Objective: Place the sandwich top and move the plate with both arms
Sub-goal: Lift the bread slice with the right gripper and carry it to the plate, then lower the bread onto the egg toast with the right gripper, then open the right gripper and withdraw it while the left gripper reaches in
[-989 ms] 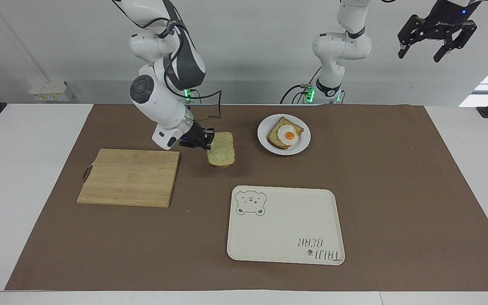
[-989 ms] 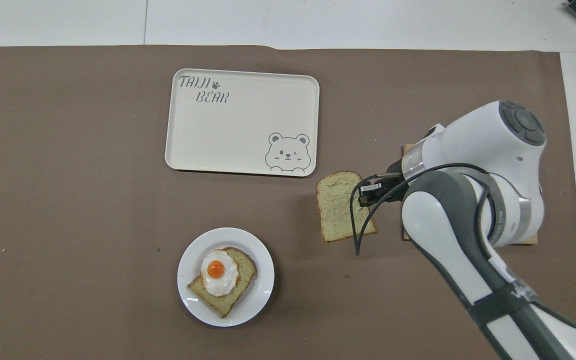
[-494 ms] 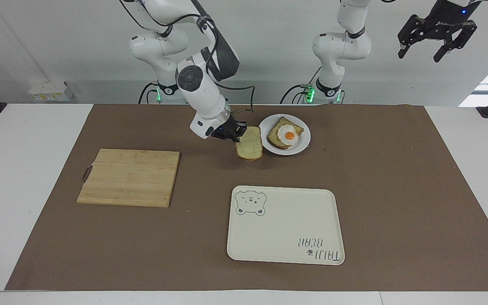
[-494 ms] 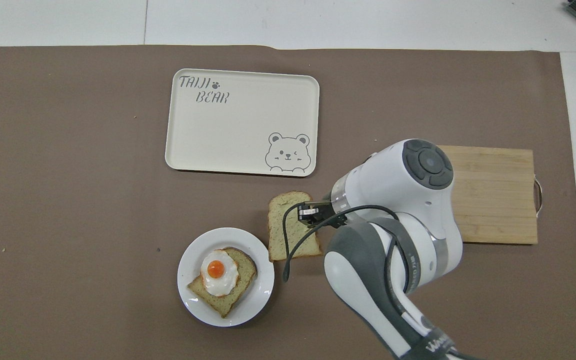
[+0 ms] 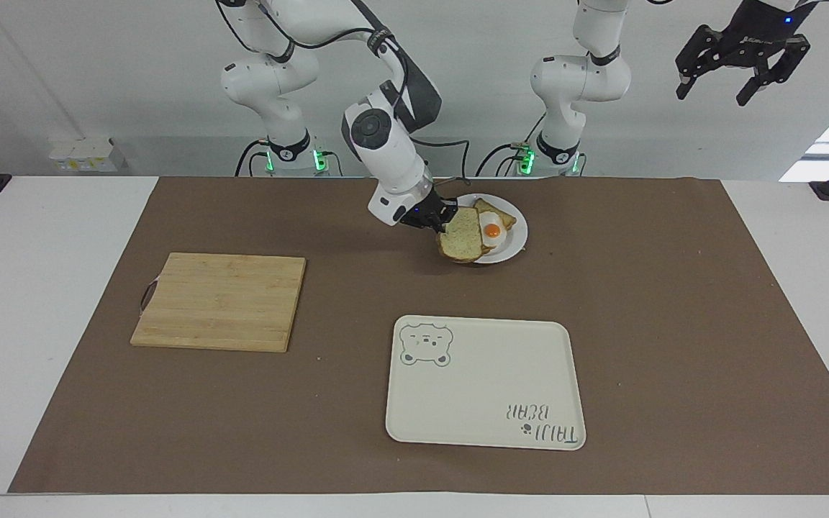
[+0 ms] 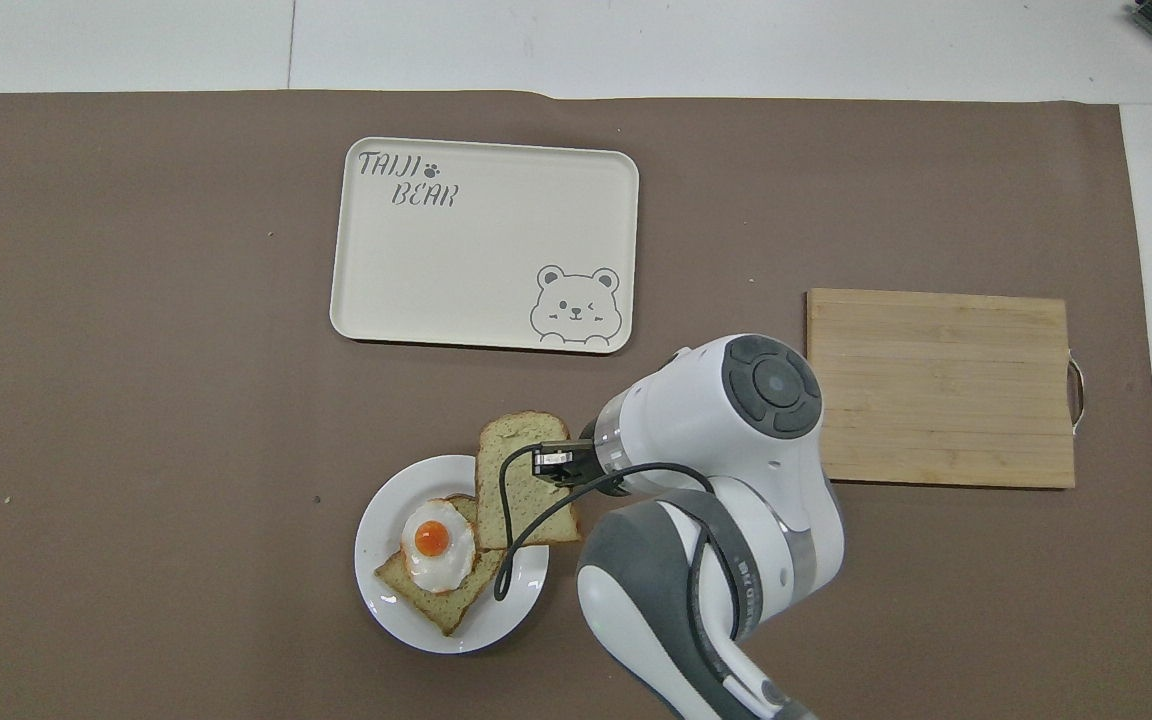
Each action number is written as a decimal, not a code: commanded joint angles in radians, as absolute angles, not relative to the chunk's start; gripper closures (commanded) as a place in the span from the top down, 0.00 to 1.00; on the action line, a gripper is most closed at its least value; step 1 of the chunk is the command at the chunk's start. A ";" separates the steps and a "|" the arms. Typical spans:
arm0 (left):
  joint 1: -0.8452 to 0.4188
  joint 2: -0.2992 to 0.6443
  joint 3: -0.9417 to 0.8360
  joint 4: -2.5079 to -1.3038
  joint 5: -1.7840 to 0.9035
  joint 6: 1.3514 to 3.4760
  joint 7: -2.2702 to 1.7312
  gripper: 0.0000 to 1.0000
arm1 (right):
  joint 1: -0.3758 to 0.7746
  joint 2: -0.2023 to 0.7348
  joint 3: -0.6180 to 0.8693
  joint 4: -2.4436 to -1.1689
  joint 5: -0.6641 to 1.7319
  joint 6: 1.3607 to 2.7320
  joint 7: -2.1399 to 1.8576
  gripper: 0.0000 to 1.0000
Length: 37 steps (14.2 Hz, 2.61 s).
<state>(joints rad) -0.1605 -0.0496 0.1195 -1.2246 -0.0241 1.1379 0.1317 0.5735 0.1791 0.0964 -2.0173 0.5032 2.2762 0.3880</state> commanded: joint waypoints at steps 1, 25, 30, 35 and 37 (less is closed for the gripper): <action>-0.155 -0.074 0.114 -1.255 -0.015 1.147 0.124 1.00 | 0.636 0.230 0.094 -2.019 0.532 2.376 0.434 0.00; -0.156 -0.074 0.114 -1.255 -0.015 1.147 0.124 1.00 | 0.629 0.229 0.081 -2.033 0.407 2.405 0.509 1.00; -0.173 -0.081 0.089 -1.264 -0.020 1.124 0.118 1.00 | 0.529 0.198 0.080 -2.014 0.286 2.393 0.506 1.00; -0.160 -0.190 0.094 -1.512 -0.117 1.239 0.126 1.00 | 0.417 0.108 0.080 -2.005 0.143 2.278 0.508 1.00; -0.160 -0.262 0.094 -1.674 -0.153 1.326 0.130 1.00 | 0.368 0.081 0.081 -1.991 0.076 2.240 0.505 1.00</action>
